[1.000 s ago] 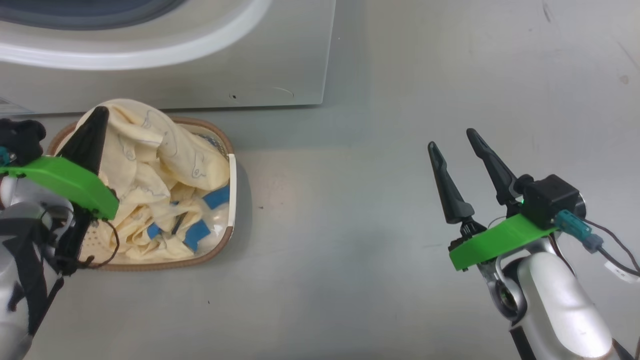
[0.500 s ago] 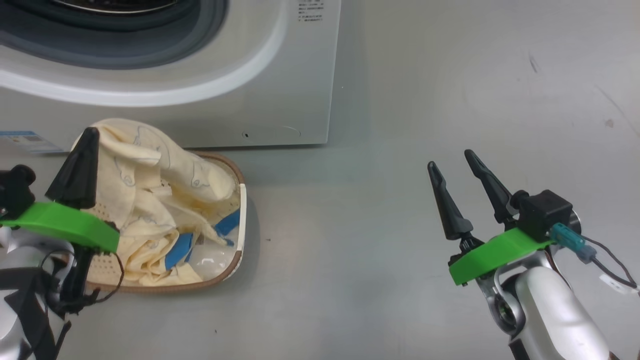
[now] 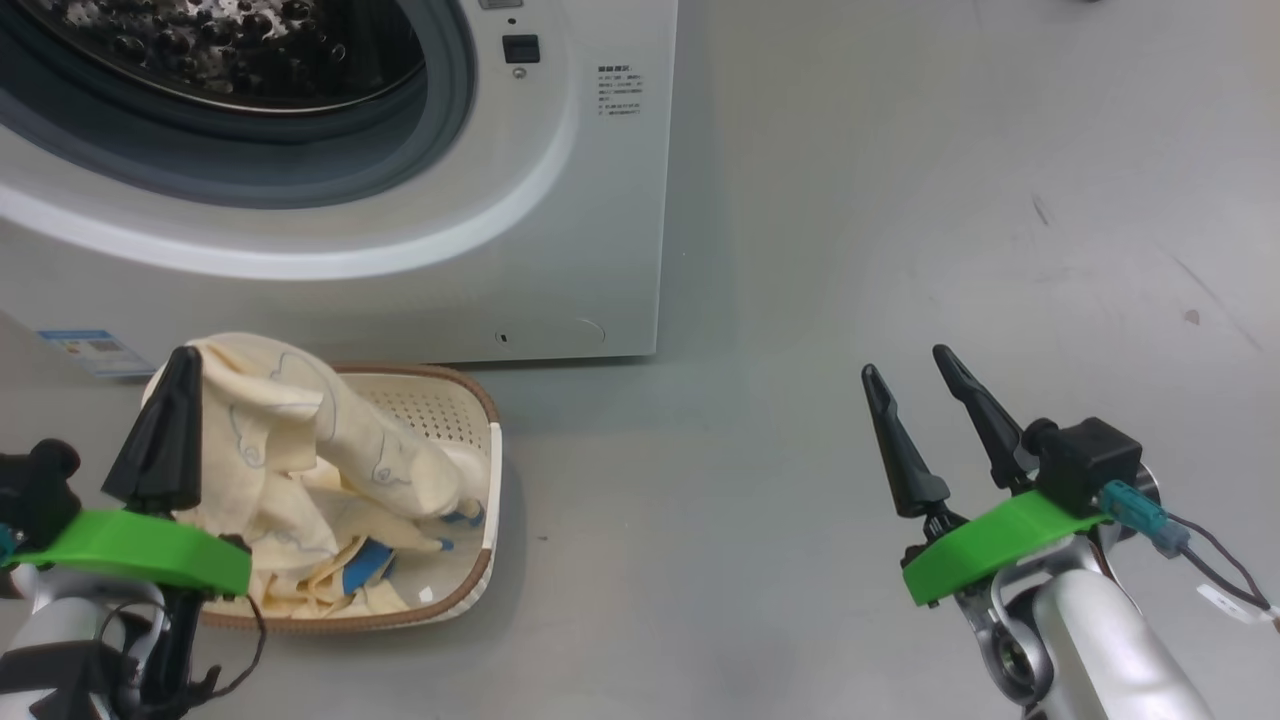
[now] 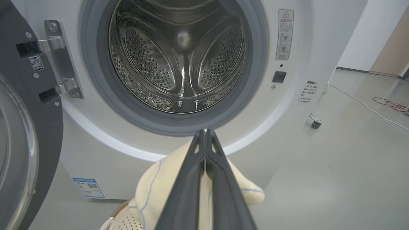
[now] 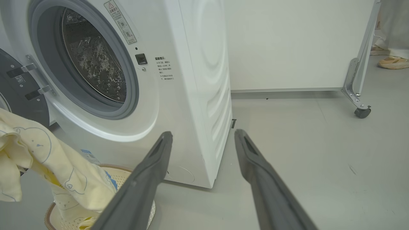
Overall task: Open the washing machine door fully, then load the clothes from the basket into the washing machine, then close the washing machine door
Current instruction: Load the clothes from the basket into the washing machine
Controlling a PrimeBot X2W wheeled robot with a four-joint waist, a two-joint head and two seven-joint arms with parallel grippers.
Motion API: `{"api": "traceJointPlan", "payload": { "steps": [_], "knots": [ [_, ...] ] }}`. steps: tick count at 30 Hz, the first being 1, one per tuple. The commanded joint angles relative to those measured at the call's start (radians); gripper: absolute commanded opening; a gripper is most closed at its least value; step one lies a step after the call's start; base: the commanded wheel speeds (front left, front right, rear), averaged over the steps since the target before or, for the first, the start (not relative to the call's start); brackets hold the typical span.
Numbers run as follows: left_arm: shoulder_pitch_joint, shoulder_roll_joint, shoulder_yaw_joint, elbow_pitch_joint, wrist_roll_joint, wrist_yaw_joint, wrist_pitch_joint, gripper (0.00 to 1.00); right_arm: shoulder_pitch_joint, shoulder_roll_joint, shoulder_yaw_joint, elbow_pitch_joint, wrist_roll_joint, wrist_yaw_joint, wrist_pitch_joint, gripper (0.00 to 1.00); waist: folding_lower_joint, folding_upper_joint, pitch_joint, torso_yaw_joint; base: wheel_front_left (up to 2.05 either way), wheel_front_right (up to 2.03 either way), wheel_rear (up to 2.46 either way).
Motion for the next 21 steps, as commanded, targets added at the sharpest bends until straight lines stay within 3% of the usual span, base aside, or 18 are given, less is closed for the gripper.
{"api": "traceJointPlan", "payload": {
  "steps": [1,21],
  "knots": [
    [-0.016,0.029,0.064,-0.045,0.011,-0.007,-0.014,0.0,-0.009,0.002,0.02,-0.028,0.007,0.0,-0.006,1.0,0.0001,-0.0001,-0.009,-0.002,0.0,0.0,0.0],
    [0.049,-0.014,0.133,-0.103,0.044,-0.015,-0.014,0.0,0.005,0.002,0.029,-0.023,0.018,0.0,-0.007,1.0,0.0001,-0.0001,-0.018,-0.01,0.0,0.0,0.0]
  ]
}}
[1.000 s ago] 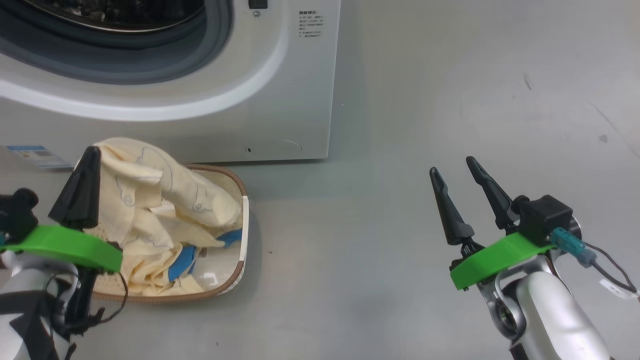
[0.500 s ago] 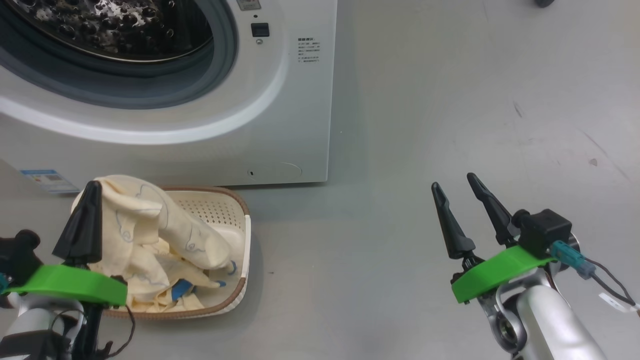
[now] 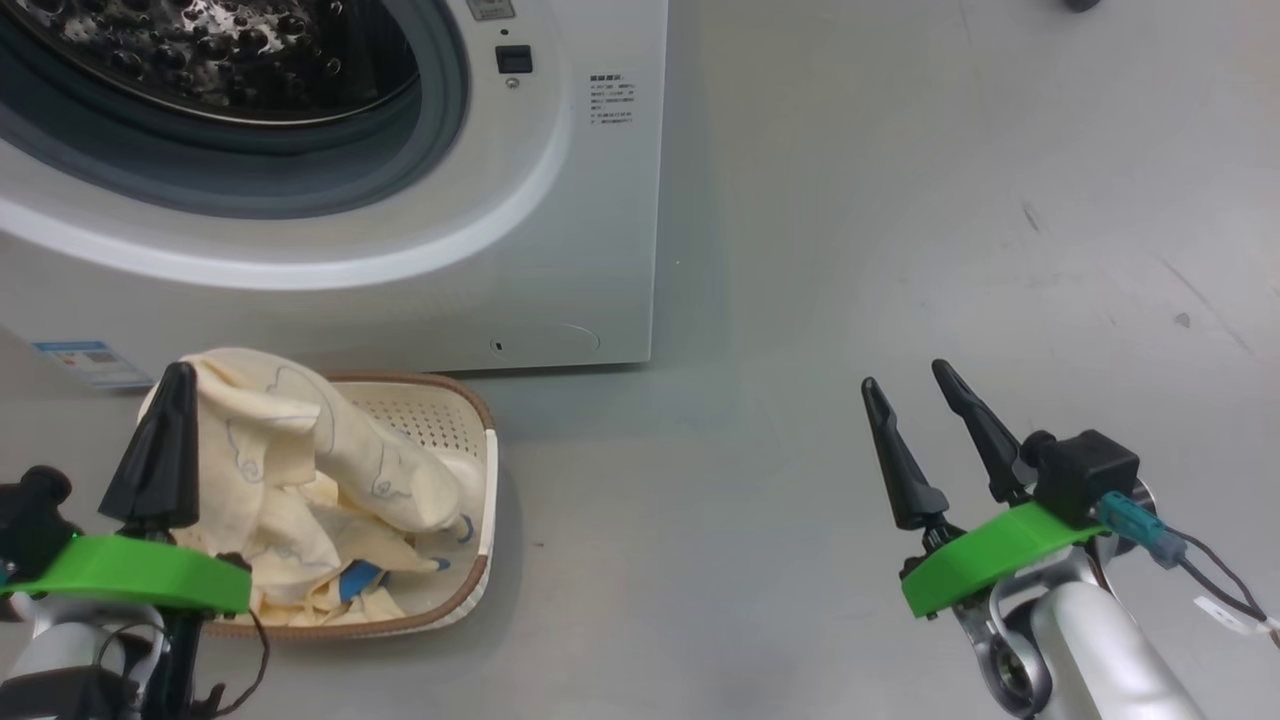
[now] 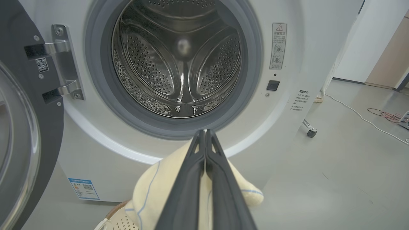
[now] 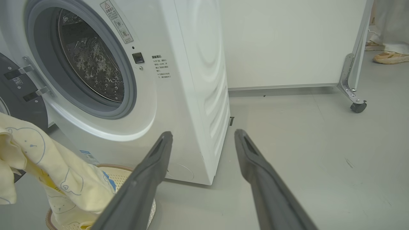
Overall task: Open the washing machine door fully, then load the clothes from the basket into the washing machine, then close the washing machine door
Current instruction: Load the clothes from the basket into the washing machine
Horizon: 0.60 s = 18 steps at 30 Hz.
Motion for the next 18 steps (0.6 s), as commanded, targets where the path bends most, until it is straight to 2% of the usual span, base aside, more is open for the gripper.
{"api": "traceJointPlan", "payload": {
  "steps": [1,10,18],
  "knots": [
    [-0.028,0.029,0.057,-0.039,0.014,-0.004,-0.014,0.0,-0.014,0.002,0.025,-0.027,0.001,0.0,-0.007,1.0,0.0,-0.0001,0.004,-0.002,0.0,0.0,0.0],
    [-0.081,0.044,0.086,-0.05,0.003,-0.01,-0.014,0.0,-0.026,0.002,0.027,-0.044,-0.006,0.0,-0.007,1.0,0.0,-0.0001,0.072,-0.012,0.0,0.0,0.0],
    [-0.255,0.124,0.101,-0.031,-0.044,-0.012,-0.014,0.0,-0.053,0.002,0.025,-0.073,-0.013,0.0,-0.007,1.0,0.0,-0.0001,0.199,-0.032,0.0,0.0,0.0]
  ]
}}
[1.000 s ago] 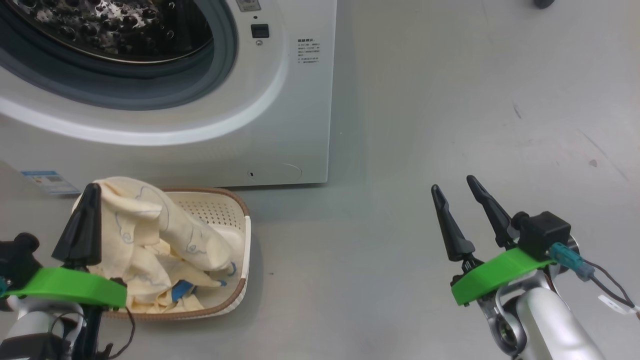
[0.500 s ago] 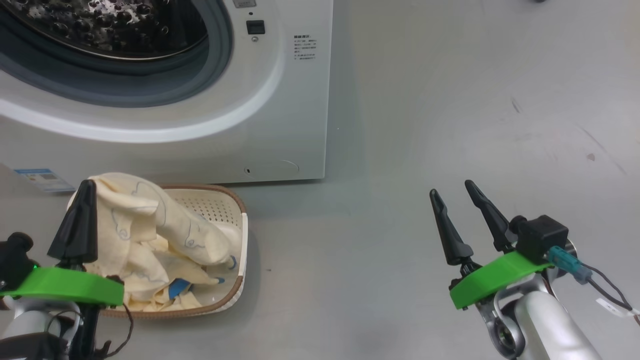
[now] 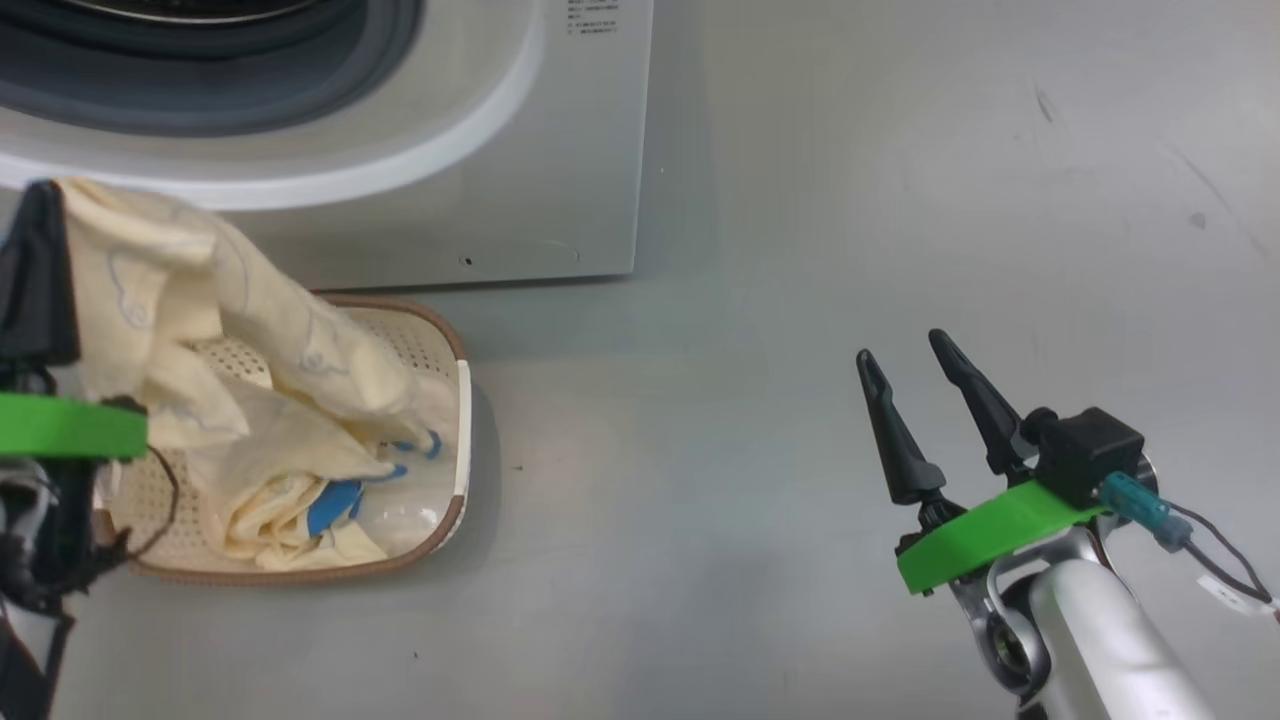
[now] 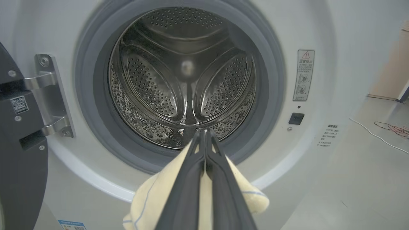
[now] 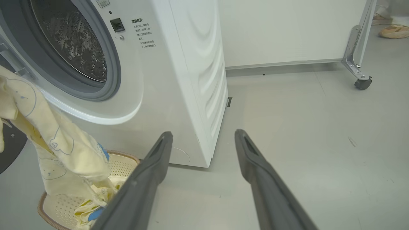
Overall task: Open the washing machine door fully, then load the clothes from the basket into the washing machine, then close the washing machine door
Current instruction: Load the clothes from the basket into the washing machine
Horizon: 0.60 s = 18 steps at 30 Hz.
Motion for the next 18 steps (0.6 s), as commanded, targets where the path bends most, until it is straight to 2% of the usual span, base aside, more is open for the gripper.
{"api": "traceJointPlan", "payload": {
  "steps": [1,9,18],
  "knots": [
    [-0.096,0.078,0.049,-0.019,-0.02,-0.006,-0.011,0.0,-0.04,0.002,0.017,-0.043,-0.004,0.0,-0.007,1.0,-0.0001,0.0,0.068,-0.016,0.0,0.0,0.0],
    [-0.332,0.2,0.01,0.043,-0.108,-0.006,-0.011,0.0,-0.069,0.002,0.018,-0.082,0.004,0.0,-0.007,1.0,-0.0001,0.0,0.206,-0.054,0.0,0.0,0.0],
    [-0.641,0.319,-0.108,0.157,-0.181,-0.006,-0.011,0.0,-0.091,0.002,0.024,-0.132,0.036,0.0,-0.007,1.0,-0.0001,0.0,0.362,-0.1,0.0,0.0,0.0]
  ]
}}
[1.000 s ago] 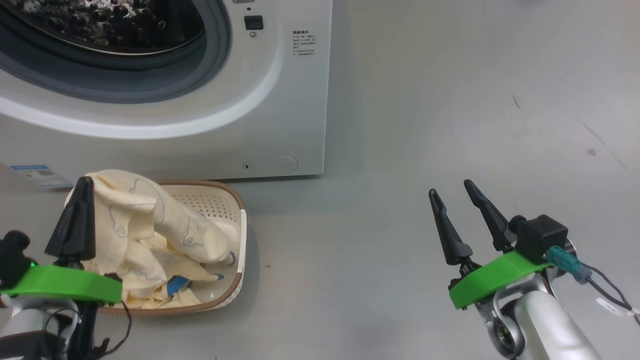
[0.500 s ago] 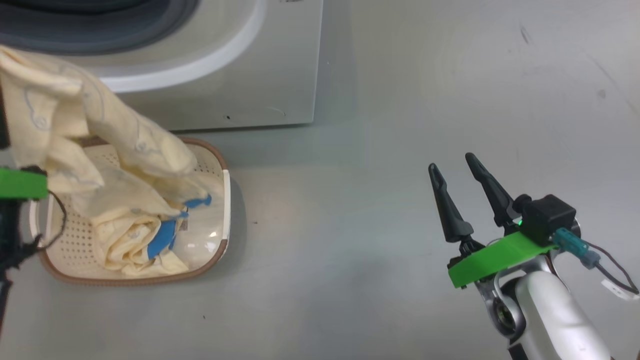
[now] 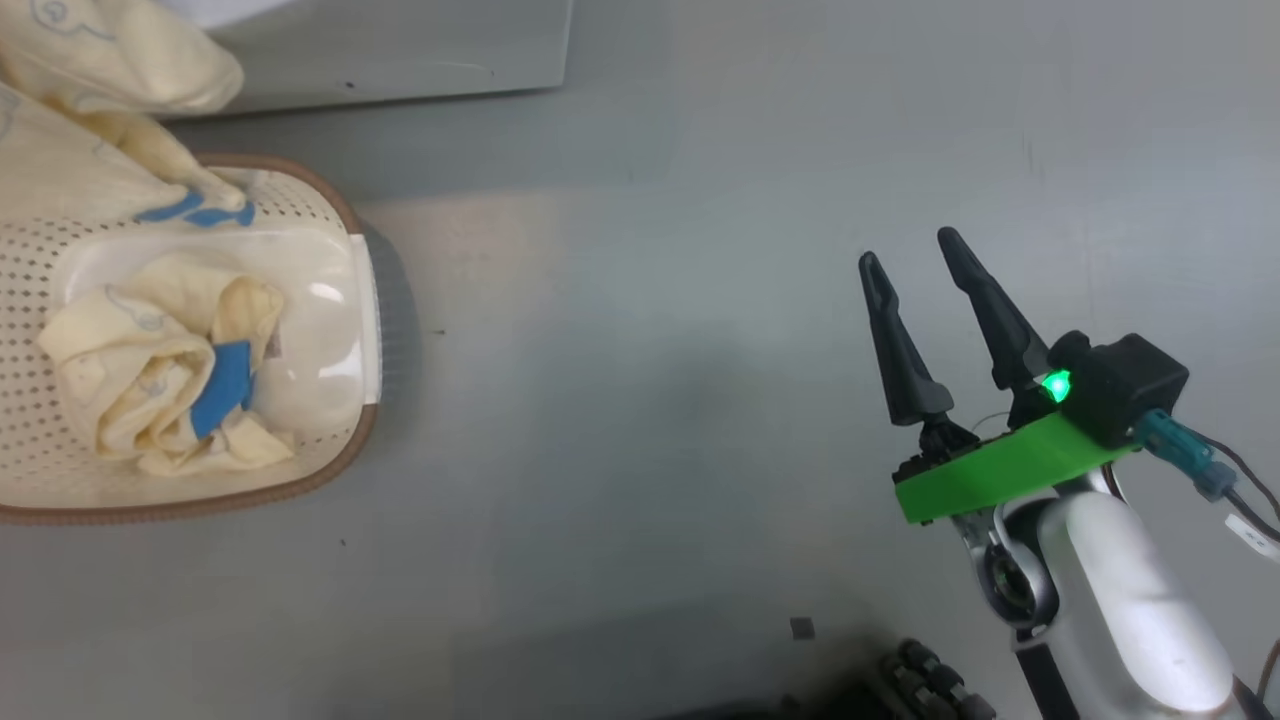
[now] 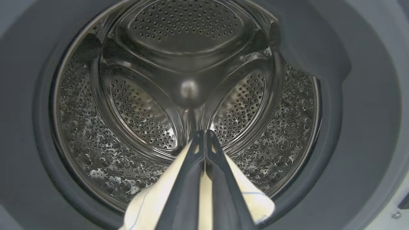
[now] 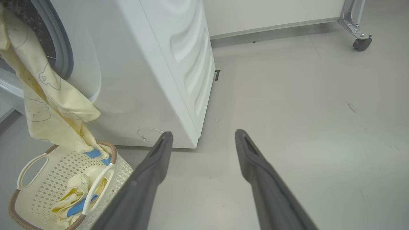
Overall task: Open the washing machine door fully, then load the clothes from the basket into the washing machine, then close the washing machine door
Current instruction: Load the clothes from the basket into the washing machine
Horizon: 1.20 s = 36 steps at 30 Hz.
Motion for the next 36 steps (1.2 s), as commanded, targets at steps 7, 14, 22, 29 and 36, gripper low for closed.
{"api": "traceJointPlan", "payload": {
  "steps": [7,14,22,29,36],
  "knots": [
    [-0.274,0.146,-0.129,0.068,-0.075,-0.003,0.008,0.0,-0.02,0.002,0.036,-0.072,0.034,0.0,-0.007,1.0,-0.0003,0.0001,0.166,-0.066,0.0,0.0,0.0],
    [-0.521,0.229,-0.293,0.13,-0.107,-0.003,0.027,0.0,-0.033,0.002,0.057,-0.094,0.068,0.0,-0.007,1.0,-0.0003,0.0001,0.245,-0.093,0.0,0.0,0.0],
    [-0.74,0.265,-0.413,0.224,-0.164,-0.003,0.017,0.0,-0.051,0.002,0.079,-0.095,0.093,0.0,-0.007,1.0,-0.0003,0.0001,0.265,-0.107,0.0,0.0,0.0],
    [-0.822,0.262,-0.504,0.328,-0.213,-0.003,0.012,0.0,-0.057,0.002,0.082,-0.099,0.096,0.0,-0.007,1.0,-0.0003,0.0001,0.272,-0.106,0.0,0.0,0.0],
    [-0.839,0.238,-0.601,0.394,-0.245,-0.003,0.01,0.0,-0.061,0.002,0.092,-0.099,0.09,0.0,-0.007,1.0,-0.0003,0.0001,0.289,-0.104,0.0,0.0,0.0]
  ]
}}
